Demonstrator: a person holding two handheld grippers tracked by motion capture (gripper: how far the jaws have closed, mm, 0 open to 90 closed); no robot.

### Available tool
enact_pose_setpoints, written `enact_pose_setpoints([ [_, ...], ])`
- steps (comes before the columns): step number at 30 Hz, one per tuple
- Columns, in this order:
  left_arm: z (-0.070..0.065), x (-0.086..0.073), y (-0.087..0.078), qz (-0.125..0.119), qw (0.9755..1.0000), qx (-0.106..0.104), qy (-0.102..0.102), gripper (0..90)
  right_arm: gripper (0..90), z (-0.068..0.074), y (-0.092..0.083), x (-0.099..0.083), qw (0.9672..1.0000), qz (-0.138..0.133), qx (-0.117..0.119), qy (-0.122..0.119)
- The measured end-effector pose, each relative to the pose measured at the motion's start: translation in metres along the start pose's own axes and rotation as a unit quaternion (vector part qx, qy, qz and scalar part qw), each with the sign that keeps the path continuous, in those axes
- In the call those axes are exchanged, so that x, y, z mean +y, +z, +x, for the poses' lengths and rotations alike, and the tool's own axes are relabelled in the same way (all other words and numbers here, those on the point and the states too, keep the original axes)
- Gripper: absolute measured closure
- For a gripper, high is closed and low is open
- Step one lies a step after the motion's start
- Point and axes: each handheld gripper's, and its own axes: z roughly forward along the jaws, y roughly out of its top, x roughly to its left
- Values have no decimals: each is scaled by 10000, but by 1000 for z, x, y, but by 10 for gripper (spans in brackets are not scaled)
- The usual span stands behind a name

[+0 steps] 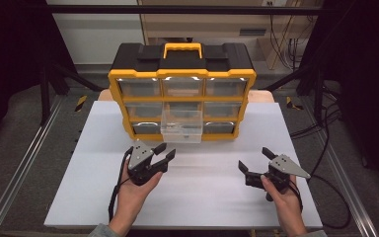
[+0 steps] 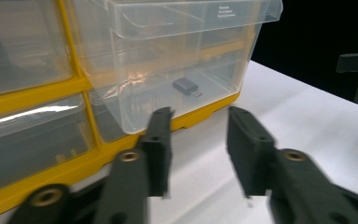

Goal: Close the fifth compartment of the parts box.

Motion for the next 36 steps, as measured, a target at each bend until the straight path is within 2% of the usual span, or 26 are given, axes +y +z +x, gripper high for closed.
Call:
enact_pose_setpoints([
  [3, -1, -2, 3, -5, 10000, 26, 9, 709, 22, 0, 0, 0, 10000, -7, 3, 6],
  [5, 0, -3, 5, -6, 10000, -9, -83, 756, 22, 0, 0, 0, 10000, -6, 10, 2],
  [7, 1, -3, 7, -21, 10000, -3, -79, 801, 22, 0, 0, 0, 10000, 6, 6, 16],
  [13, -1, -5, 13, -11, 10000, 27, -91, 881, 22, 1, 0, 0, 10000, -10, -1, 23],
  [20, -5, -5, 20, 21, 9999, 102, -82, 899, 22, 1, 1, 0, 10000, 2, -10, 33],
  [24, -4, -4, 24, -130, 9996, 118, -222, 898, 22, 2, 0, 1, 10000, 0, 19, 38],
  [27, -4, -3, 24, -203, 9994, 180, -235, 899, 22, 2, 0, 1, 10000, -17, 34, 51],
  [36, -5, 1, 30, -186, 9993, 229, -223, 898, 21, 2, 0, 2, 10000, -24, 71, 64],
])
